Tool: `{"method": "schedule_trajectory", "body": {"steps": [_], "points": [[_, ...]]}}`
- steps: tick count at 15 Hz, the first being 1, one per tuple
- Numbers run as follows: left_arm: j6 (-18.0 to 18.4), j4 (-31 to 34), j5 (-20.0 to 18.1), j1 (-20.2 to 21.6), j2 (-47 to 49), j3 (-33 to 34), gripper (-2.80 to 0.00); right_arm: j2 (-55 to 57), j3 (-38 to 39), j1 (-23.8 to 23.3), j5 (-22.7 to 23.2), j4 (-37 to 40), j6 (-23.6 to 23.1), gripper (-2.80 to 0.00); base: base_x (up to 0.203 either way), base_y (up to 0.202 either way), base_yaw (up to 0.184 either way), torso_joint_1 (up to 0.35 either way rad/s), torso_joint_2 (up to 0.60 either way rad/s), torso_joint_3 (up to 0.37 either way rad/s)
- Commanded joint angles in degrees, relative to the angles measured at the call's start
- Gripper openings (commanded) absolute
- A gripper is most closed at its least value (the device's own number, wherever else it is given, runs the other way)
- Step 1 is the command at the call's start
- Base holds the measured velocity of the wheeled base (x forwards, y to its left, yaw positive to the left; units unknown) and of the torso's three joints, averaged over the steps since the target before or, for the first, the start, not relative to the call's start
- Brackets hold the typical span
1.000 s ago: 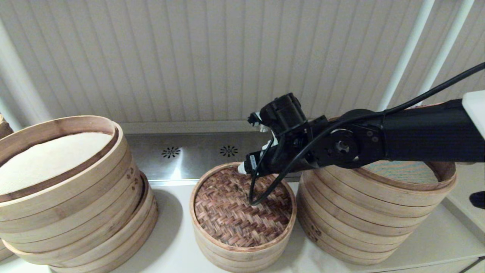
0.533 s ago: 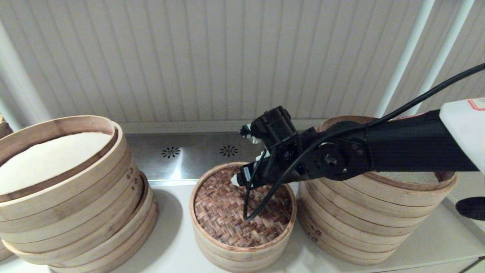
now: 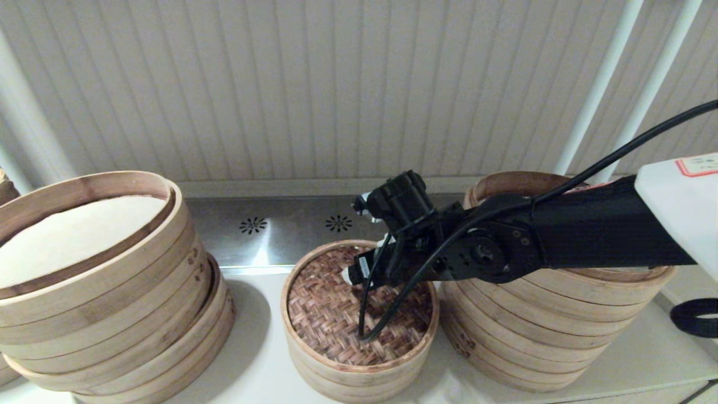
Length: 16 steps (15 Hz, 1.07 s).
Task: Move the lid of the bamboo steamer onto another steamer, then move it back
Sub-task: Pick up the steamer
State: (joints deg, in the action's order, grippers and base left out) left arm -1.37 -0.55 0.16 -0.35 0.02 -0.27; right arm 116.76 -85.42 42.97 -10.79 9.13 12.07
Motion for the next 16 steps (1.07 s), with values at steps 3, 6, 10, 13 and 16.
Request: {"method": "schedule_trajectory", "body": {"steps": [3, 6, 10, 13, 16], "points": [[-0.04, -0.07, 0.02, 0.00, 0.06, 0.00, -2.80, 0.08, 0.14, 0.18, 0.06, -1.00, 0.06, 0.00, 0.000, 0.000, 0.000, 0.000, 0.00, 0.000], [-0.04, -0.07, 0.02, 0.00, 0.06, 0.00, -2.80, 1.54, -0.27, 0.18, -0.11, -1.31, 0.05, 0.00, 0.000, 0.000, 0.000, 0.000, 0.00, 0.000], [-0.04, -0.07, 0.02, 0.00, 0.06, 0.00, -2.80, 1.80, 0.08, 0.18, -0.11, -2.28, 0.06, -2.80, 0.000, 0.000, 0.000, 0.000, 0.00, 0.000], [0.04, -0.07, 0.02, 0.00, 0.06, 0.00, -2.80, 1.80, 0.08, 0.27, -0.11, -2.37, 0.06, -2.80, 0.000, 0.000, 0.000, 0.000, 0.00, 0.000], [-0.04, -0.06, 0.02, 0.00, 0.06, 0.00, -2.80, 1.58, 0.17, 0.27, -0.11, -2.37, 0.06, -2.80, 0.000, 0.000, 0.000, 0.000, 0.00, 0.000]]}}
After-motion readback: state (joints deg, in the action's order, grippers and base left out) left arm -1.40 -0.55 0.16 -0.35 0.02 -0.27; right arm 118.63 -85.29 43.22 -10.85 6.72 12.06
